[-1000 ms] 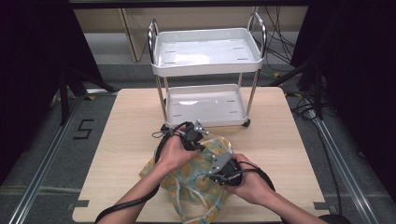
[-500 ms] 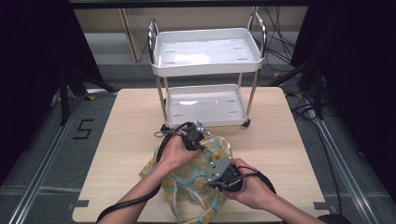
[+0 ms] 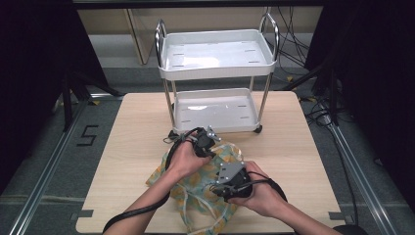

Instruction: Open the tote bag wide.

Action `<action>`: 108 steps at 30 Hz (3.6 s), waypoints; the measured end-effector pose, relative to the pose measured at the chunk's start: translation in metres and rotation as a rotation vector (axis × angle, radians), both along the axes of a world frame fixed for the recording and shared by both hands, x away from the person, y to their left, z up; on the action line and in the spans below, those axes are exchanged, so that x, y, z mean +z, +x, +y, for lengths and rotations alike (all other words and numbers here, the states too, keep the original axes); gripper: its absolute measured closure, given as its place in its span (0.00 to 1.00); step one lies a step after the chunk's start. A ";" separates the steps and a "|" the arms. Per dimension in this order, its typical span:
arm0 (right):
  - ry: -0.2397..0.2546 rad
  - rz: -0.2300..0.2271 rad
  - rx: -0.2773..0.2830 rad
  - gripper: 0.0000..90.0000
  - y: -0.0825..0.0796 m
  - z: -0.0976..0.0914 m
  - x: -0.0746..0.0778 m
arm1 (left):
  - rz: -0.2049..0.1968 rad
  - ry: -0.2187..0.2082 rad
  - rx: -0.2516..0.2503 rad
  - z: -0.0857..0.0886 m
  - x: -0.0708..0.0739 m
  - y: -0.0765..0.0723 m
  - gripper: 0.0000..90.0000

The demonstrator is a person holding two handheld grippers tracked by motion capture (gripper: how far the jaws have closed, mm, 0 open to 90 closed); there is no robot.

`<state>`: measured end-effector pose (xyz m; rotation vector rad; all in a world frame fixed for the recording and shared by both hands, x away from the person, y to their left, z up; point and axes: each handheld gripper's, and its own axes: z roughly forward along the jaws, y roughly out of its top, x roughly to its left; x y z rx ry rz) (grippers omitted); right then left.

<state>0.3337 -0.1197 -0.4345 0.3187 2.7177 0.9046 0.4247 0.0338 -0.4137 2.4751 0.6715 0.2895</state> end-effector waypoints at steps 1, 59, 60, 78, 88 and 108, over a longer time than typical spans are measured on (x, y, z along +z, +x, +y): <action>-0.011 -0.006 0.015 0.45 0.001 0.000 -0.001 | 0.001 0.003 0.000 0.000 0.000 0.000 0.98; -0.227 0.115 0.286 1.00 -0.033 -0.017 -0.020 | 0.032 0.124 0.105 0.011 -0.028 0.018 0.99; -0.231 0.124 0.289 1.00 -0.033 -0.018 -0.021 | 0.026 0.134 0.103 0.012 -0.028 0.018 0.99; -0.247 0.221 0.255 1.00 -0.039 -0.025 -0.029 | 0.018 0.132 0.157 0.023 -0.034 0.020 0.92; -0.225 0.190 0.279 1.00 -0.036 -0.024 -0.028 | 0.004 0.033 0.208 0.046 -0.012 0.002 0.58; -0.216 0.187 0.262 1.00 -0.035 -0.023 -0.027 | -0.056 0.025 0.132 0.085 0.029 -0.046 0.49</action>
